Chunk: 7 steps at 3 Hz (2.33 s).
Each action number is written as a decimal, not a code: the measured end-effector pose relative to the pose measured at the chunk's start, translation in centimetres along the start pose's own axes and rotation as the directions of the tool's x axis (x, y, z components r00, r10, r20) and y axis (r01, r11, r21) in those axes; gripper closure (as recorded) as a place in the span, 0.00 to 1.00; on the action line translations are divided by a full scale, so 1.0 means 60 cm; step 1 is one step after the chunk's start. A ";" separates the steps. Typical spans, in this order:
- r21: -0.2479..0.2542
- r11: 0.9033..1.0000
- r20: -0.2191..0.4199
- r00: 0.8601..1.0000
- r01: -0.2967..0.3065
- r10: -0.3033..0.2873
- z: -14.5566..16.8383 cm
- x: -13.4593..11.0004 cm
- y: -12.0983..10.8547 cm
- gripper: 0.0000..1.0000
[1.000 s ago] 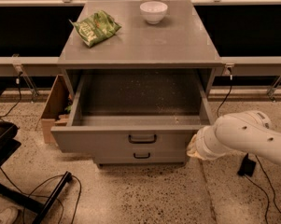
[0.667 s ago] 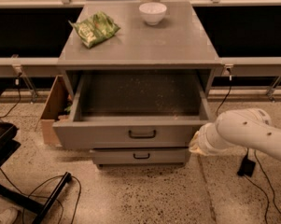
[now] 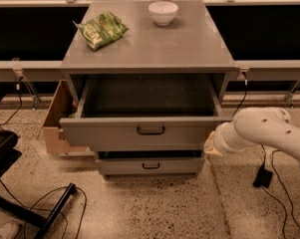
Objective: Close top drawer
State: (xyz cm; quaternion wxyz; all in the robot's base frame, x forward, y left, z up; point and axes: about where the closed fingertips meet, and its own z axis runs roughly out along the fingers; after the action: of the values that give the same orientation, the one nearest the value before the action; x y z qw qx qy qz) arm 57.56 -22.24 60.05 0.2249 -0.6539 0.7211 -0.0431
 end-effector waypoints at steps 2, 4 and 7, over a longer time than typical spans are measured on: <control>-0.015 0.999 0.013 0.999 0.039 -0.039 0.021 0.010 -0.065 1.00; 0.014 0.998 0.022 0.998 0.062 -0.063 0.015 0.010 -0.138 1.00; 0.059 0.994 0.030 0.995 0.096 -0.098 0.006 0.007 -0.241 1.00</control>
Offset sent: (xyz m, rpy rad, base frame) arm 0.2857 -0.0615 0.1210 -0.0150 -0.2246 0.1446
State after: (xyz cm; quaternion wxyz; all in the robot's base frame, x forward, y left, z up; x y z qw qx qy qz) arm 71.03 -24.62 64.73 0.2532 -0.6820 0.6831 -0.0641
